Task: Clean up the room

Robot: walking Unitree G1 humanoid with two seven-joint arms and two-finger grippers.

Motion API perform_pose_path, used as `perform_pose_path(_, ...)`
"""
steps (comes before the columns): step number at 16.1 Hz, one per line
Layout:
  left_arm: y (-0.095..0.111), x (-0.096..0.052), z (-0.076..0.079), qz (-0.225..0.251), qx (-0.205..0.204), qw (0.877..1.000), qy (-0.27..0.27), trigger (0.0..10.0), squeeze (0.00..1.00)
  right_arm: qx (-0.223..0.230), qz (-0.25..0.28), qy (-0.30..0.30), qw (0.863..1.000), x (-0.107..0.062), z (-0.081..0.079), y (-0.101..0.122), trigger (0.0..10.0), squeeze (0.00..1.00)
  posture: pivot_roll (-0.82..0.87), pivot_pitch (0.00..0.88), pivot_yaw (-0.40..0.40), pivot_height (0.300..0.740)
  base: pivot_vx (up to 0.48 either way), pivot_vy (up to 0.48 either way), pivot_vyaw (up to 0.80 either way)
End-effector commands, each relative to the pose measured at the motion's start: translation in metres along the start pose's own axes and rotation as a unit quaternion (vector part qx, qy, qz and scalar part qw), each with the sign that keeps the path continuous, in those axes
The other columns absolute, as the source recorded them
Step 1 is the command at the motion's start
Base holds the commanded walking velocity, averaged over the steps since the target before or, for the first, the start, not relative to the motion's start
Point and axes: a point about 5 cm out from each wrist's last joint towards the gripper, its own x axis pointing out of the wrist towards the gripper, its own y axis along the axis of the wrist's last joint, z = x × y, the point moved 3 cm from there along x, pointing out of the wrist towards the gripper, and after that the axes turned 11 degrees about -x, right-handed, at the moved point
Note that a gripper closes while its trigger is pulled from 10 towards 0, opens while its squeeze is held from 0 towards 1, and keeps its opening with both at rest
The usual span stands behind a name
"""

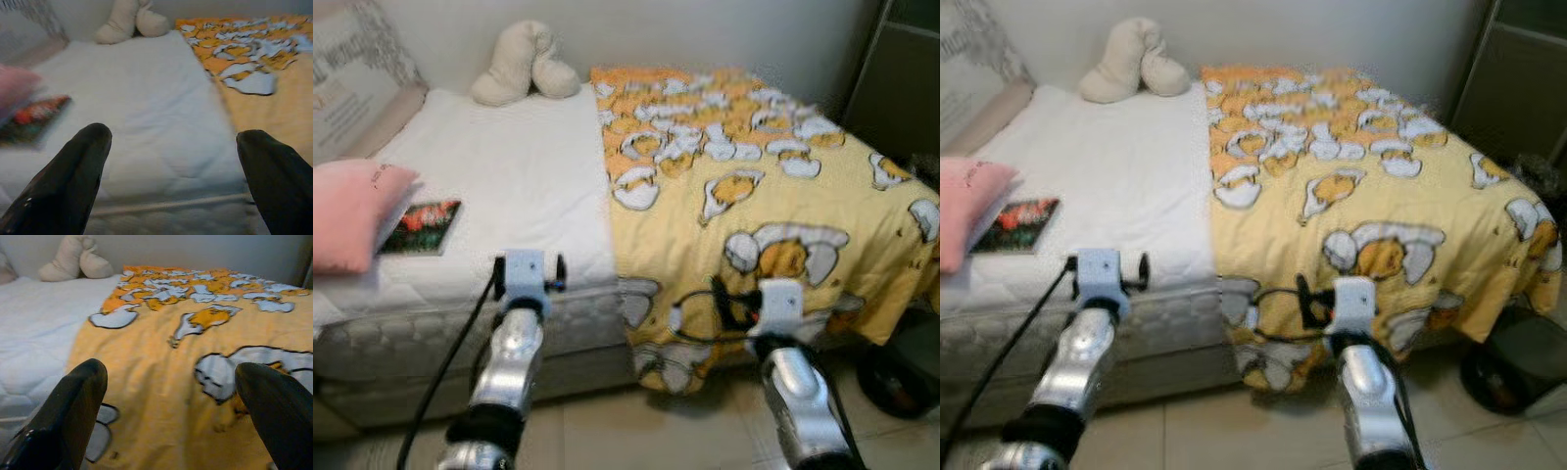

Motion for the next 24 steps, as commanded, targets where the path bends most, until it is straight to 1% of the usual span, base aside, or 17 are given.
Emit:
perform_pose_path(1, -0.002, 0.001, -0.005, -0.011, -0.024, 1.0, 0.004, 10.0, 1.0, 0.007, 0.001, 0.001, 1.0, -0.002, 0.001, -0.001, 10.0, 1.0, 0.06, 0.0, 0.024, 0.74, 0.244, 0.0, 0.45)
perform_pose_path(2, -0.002, 0.0, -0.003, -0.01, -0.027, 1.0, -0.001, 10.0, 1.0, 0.009, -0.002, 0.0, 1.0, -0.003, 0.002, -0.002, 10.0, 1.0, 0.06, 0.0, 0.024, 0.74, 0.244, 0.0, 0.45)
perform_pose_path(3, 0.002, -0.005, 0.014, 0.007, 0.031, 0.998, -0.046, 10.0, 0.0, 0.014, -0.012, 0.008, 1.0, -0.008, 0.004, -0.008, 10.0, 1.0, 0.06, 0.0, 0.016, 0.74, 0.0, 0.0, 0.45)
perform_pose_path(4, -0.001, -0.005, 0.013, -0.002, 0.009, 0.999, -0.037, 10.0, 0.0, 0.013, -0.014, 0.011, 1.0, -0.009, 0.003, -0.009, 10.0, 1.0, 0.07, 0.0, 0.012, 0.74, 0.0, 0.0, 0.44)
perform_pose_path(5, -0.001, -0.005, 0.014, -0.005, 0.002, 0.999, -0.039, 10.0, 0.0, 0.015, -0.015, 0.014, 1.0, -0.009, 0.002, -0.009, 10.0, 1.0, 0.07, 0.0, 0.012, 0.74, 0.0, 0.0, 0.44)
perform_pose_path(6, 0.0, -0.004, 0.018, 0.002, 0.022, 0.999, -0.044, 10.0, 0.0, 0.014, -0.015, 0.026, 0.999, -0.005, -0.004, -0.008, 10.0, 1.0, 0.07, 0.0, 0.007, 0.74, 0.0, 0.0, 0.44)
perform_pose_path(7, 0.0, -0.004, 0.018, 0.001, 0.027, 0.999, -0.045, 10.0, 0.0, 0.014, -0.014, 0.031, 0.999, -0.004, -0.006, -0.006, 10.0, 1.0, 0.07, 0.0, 0.007, 0.74, 0.0, 0.0, 0.45)
perform_pose_path(8, -0.001, -0.004, 0.019, -0.002, 0.014, 0.999, -0.045, 10.0, 0.0, 0.012, -0.011, 0.037, 0.999, -0.003, -0.007, -0.005, 10.0, 1.0, 0.07, 0.0, 0.002, 0.74, 0.0, 0.0, 0.46)
perform_pose_path(10, -0.003, -0.005, 0.017, -0.008, 0.018, 0.999, -0.044, 10.0, 0.0, 0.006, -0.009, 0.045, 0.999, -0.003, -0.009, -0.003, 10.0, 1.0, 0.07, 0.0, 0.002, 0.74, 0.0, -0.469, 0.44)
perform_pose_path(12, -0.006, -0.006, 0.019, -0.015, 0.002, 0.998, -0.054, 10.0, 0.0, -0.007, -0.01, 0.058, 0.998, -0.003, -0.012, -0.004, 10.0, 1.0, 0.07, 0.0, 0.002, 0.74, 0.127, -0.431, 0.42)
perform_pose_path(15, -0.005, -0.006, 0.02, -0.01, 0.001, 0.999, -0.05, 10.0, 0.0, 0.001, -0.012, 0.057, 0.998, -0.003, -0.014, -0.004, 10.0, 1.0, 0.08, 0.0, 0.005, 0.74, 0.18, -0.264, 0.4)
perform_pose_path(17, -0.009, -0.007, 0.015, -0.018, 0.019, 0.999, -0.043, 10.0, 0.0, 0.007, -0.014, 0.055, 0.998, -0.002, -0.014, -0.005, 10.0, 1.0, 0.08, 0.0, 0.007, 0.74, 0.0, 0.0, 0.2)
perform_pose_path(18, -0.011, -0.009, 0.01, -0.02, 0.021, 0.999, -0.042, 10.0, 0.0, 0.01, -0.015, 0.053, 0.998, -0.002, -0.013, -0.005, 10.0, 1.0, 0.08, 0.0, 0.009, 0.74, 0.0, 0.0, 0.4)
perform_pose_path(19, -0.014, -0.012, 0.006, -0.021, 0.037, 0.998, -0.044, 10.0, 0.0, 0.011, -0.016, 0.053, 0.998, -0.003, -0.013, -0.006, 10.0, 1.0, 0.09, 0.0, 0.009, 0.74, 0.0, 0.0, 0.4)
perform_pose_path(20, -0.016, -0.014, 0.004, -0.025, 0.033, 0.998, -0.042, 10.0, 0.0, 0.013, -0.018, 0.053, 0.998, -0.003, -0.013, -0.007, 10.0, 1.0, 0.09, 0.0, 0.01, 0.74, 0.0, 0.0, 0.4)
perform_pose_path(21, -0.02, -0.016, 0.0, -0.036, 0.031, 0.999, -0.025, 10.0, 0.0, 0.013, -0.024, 0.057, 0.998, -0.002, -0.014, -0.008, 10.0, 1.0, 0.09, 0.0, 0.01, 0.74, 0.0, -0.48, 0.0)
perform_pose_path(24, -0.019, -0.015, 0.001, -0.029, 0.026, 0.999, -0.012, 10.0, 0.0, 0.016, -0.023, 0.067, 0.997, 0.0, -0.019, -0.007, 10.0, 1.0, 0.1, 0.0, -0.001, 0.74, 0.0, -0.48, 0.0)
